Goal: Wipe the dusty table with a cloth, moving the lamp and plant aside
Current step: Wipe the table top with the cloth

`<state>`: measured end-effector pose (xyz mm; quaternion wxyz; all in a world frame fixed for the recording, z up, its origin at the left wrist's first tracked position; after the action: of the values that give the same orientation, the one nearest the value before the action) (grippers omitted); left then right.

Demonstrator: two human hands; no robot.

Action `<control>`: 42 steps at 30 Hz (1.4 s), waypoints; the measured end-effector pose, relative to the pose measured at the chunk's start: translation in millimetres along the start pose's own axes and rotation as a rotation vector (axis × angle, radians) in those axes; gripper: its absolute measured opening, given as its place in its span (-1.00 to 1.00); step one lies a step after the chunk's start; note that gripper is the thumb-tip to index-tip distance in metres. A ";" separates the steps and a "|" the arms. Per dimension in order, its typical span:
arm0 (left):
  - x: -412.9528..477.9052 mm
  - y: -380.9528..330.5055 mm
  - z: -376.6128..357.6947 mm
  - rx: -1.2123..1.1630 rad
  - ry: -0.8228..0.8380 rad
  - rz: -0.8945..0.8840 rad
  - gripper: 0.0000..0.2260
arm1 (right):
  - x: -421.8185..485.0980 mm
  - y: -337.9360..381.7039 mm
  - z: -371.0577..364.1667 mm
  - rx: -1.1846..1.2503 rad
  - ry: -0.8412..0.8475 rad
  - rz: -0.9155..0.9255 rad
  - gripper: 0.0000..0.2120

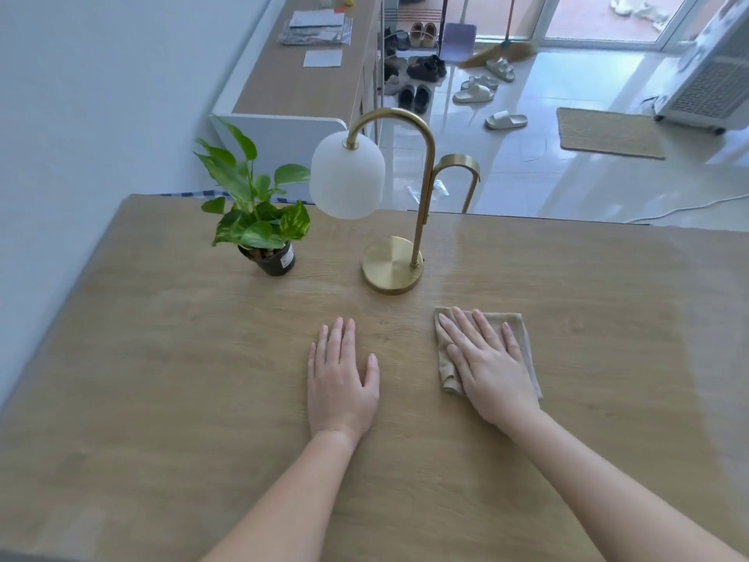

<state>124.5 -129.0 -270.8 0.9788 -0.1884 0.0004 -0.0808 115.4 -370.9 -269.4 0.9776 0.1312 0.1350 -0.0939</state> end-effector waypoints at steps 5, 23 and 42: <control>3.3 67.8 33.3 0.090 -0.084 0.022 -0.43 | 52.8 2.2 19.4 0.007 -0.034 -0.009 -0.52; 5.9 124.2 39.0 0.194 -0.075 0.107 -0.39 | 167.7 28.2 46.9 0.079 -0.023 -0.131 -0.49; 6.0 122.4 39.6 0.185 -0.079 0.122 -0.40 | 224.4 49.5 56.5 0.053 -0.049 -0.178 -0.46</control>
<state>151.0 -3.2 -279.0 0.9943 -0.1001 -0.0340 -0.0132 352.1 -373.2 -270.2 0.9646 0.1420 0.1197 -0.1872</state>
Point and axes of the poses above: each hand's wrist, its own x-axis towards the middle knuckle, its own z-axis out of the back of the hand, y = z × x, the point moved 7 cm from there along x, towards the middle knuckle, and after that the axes turned 12 degrees about -z, right-handed, at the moved point
